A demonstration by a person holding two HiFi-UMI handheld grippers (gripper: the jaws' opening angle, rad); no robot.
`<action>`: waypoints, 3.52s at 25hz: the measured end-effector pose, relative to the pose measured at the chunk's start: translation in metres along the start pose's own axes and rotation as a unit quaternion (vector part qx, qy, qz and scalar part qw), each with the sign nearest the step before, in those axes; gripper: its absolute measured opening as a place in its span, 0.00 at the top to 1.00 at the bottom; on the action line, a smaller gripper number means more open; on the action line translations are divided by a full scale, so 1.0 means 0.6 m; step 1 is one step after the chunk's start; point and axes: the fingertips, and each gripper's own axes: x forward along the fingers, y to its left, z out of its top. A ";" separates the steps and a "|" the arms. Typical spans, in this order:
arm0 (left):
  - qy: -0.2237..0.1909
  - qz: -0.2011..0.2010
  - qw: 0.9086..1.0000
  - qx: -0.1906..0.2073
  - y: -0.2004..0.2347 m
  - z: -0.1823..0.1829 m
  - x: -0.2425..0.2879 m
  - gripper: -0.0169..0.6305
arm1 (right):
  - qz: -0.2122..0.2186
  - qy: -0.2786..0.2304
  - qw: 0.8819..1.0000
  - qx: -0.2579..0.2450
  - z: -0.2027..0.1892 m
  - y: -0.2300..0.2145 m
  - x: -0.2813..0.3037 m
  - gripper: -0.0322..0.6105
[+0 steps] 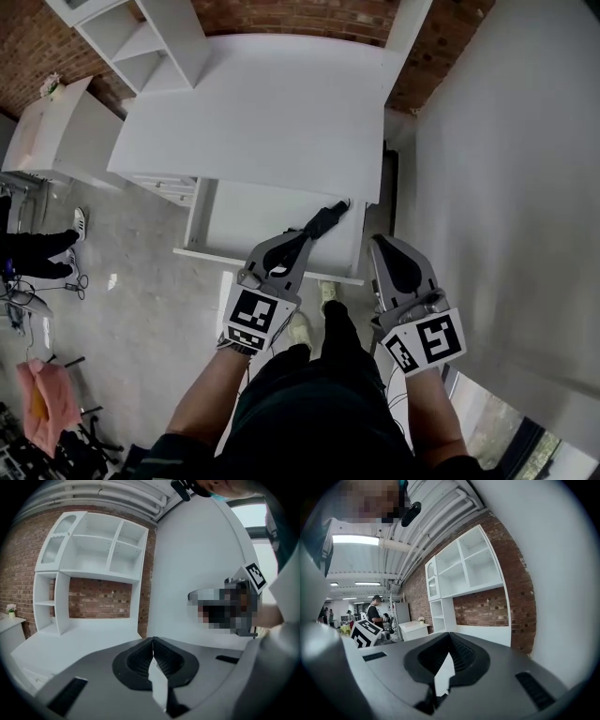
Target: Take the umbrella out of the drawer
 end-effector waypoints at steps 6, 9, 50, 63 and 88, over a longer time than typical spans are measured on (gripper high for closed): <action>0.055 -0.019 0.998 0.013 0.030 -0.076 0.094 0.96 | 0.025 0.026 0.999 -0.004 -0.046 -0.049 0.076 0.94; 0.088 -0.021 0.995 0.031 0.041 -0.124 0.143 0.96 | 0.037 0.042 0.998 -0.004 -0.080 -0.076 0.105 0.94; 0.378 -0.081 0.920 0.063 0.103 -0.548 0.402 0.56 | 0.089 0.144 0.981 0.092 -0.297 -0.232 0.257 0.94; 0.417 -0.067 0.901 0.096 0.113 -0.589 0.406 0.50 | 0.088 0.161 0.978 0.099 -0.314 -0.239 0.256 0.94; 0.419 -0.152 0.871 0.208 0.111 -0.533 0.342 0.68 | 0.080 0.130 0.983 0.104 -0.281 -0.221 0.226 0.94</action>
